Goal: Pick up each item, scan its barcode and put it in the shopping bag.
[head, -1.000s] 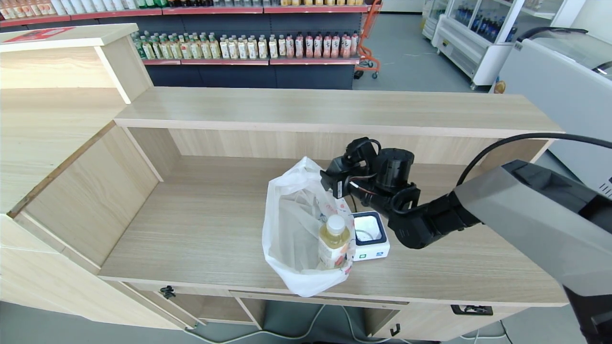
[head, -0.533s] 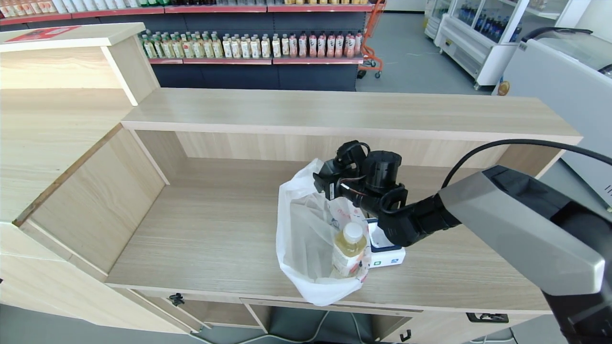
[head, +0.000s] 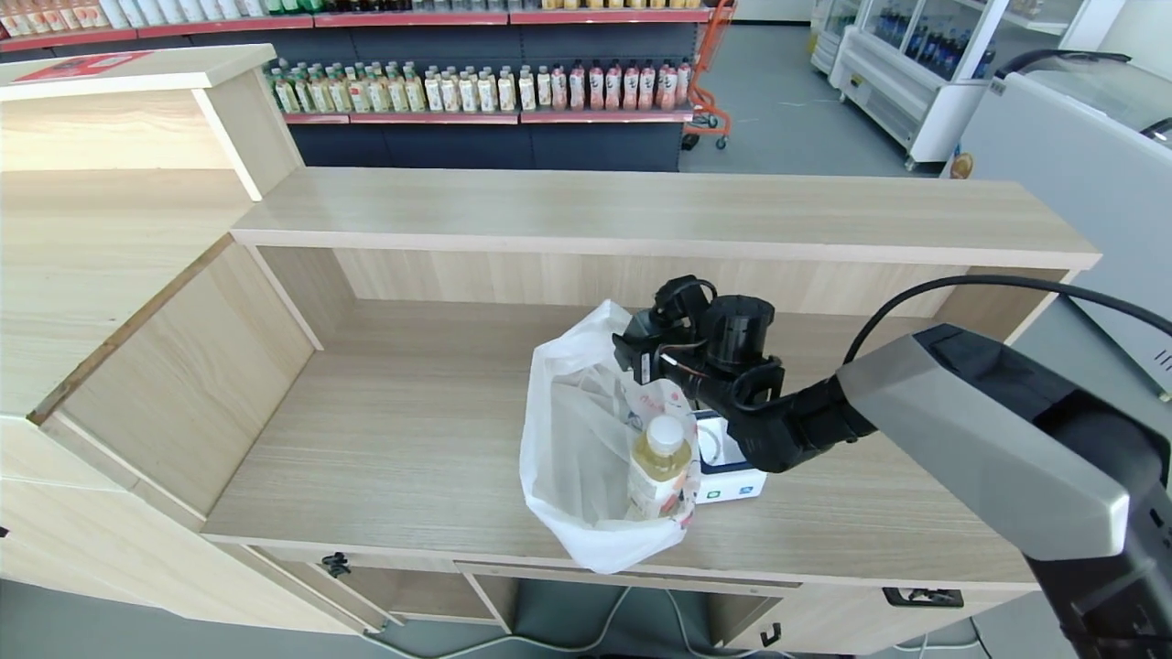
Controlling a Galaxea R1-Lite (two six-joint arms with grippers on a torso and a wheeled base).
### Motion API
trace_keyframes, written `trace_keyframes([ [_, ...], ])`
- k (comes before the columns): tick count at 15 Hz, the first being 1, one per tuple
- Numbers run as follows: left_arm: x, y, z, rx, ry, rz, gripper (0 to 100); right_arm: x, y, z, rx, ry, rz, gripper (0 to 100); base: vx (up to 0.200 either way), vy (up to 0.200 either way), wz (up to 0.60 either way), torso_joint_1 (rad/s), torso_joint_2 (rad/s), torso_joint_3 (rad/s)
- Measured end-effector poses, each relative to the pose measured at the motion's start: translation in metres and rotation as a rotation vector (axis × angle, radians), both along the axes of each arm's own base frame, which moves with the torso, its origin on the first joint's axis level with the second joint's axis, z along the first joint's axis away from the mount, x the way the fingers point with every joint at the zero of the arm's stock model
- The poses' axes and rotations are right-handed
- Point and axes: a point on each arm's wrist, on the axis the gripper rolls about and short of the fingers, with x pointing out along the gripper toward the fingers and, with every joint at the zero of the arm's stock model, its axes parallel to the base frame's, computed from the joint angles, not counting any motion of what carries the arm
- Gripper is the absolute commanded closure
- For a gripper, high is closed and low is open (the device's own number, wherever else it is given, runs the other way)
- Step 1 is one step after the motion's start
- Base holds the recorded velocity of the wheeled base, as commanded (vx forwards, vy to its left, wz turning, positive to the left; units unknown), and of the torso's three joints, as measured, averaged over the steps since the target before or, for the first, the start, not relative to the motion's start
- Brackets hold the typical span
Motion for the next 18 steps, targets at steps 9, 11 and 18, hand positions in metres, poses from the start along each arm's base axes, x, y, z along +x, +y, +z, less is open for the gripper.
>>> trace_keyframes([
  [9,0.0,0.0,0.0,-0.003,0.001,0.0,0,0.011,-0.004,-0.037,-0.08,0.025,-0.017,100,0.0,0.0,0.0,0.0,0.0,0.0],
  [11,0.0,0.0,0.0,-0.003,0.001,0.0,0,0.012,-0.003,-0.044,-0.086,0.034,-0.011,100,0.0,0.0,0.0,0.0,0.0,0.0],
  [18,0.0,0.0,0.0,-0.004,0.001,0.0,0,0.018,-0.009,-0.056,-0.112,0.041,-0.028,100,0.0,0.0,0.0,0.0,0.0,0.0],
])
